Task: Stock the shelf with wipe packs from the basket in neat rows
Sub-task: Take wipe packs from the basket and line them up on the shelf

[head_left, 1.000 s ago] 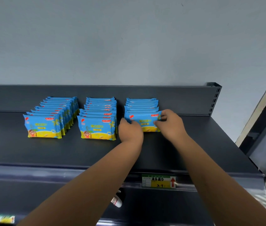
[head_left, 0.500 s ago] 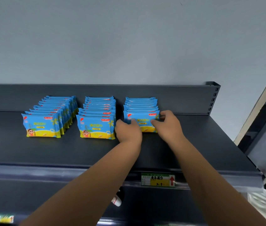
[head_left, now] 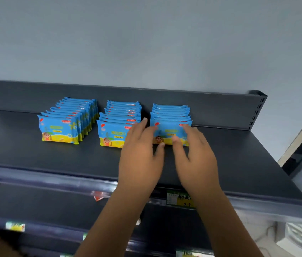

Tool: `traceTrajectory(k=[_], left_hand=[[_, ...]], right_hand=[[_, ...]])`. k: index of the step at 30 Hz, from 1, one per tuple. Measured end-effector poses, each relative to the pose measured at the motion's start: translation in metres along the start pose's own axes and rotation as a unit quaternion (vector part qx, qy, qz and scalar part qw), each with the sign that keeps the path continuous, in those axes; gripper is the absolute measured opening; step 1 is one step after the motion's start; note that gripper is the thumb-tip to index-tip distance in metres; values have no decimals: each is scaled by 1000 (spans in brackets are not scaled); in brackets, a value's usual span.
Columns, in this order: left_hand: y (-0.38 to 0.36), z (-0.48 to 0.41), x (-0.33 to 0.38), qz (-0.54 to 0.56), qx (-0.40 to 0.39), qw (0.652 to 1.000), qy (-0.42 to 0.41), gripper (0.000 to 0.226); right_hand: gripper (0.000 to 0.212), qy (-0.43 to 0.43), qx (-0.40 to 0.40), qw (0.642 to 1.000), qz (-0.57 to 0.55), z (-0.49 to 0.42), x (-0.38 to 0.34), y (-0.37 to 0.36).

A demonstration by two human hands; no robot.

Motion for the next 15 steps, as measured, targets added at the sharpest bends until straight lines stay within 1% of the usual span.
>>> traceTrajectory(k=[1,3,5,8,10,15], left_hand=[[11,6,-9,-55,27,998,-15,46],[37,17,-31,-112,67,991,-1,59],[59,28,-55,-143,90,985,42,66],[94,48,-92,-194,113,969,104,70],[119,67,-120,-222,123,956,146,71],[188,129,-198,-300,126,907,266,74]], right_hand=[[56,21,-19,1000,5,5,-10,-8],[61,60,-57,997,5,15,-34,-30],[62,99,-96,990,0,23,-60,-54],[63,143,-163,976,-5,35,-98,-96],[66,170,-194,966,-23,44,-124,-124],[67,248,-268,928,-73,87,-200,-197]])
Point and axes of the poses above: each hand's wrist, its own z-axis away from the middle knuckle, its own y-axis out of the back of the hand, x = y × z, the point moved 8 cm from there along -z, towards the middle knuckle, and after that the axes turned 6 degrees about y, right-handed, at the moved point
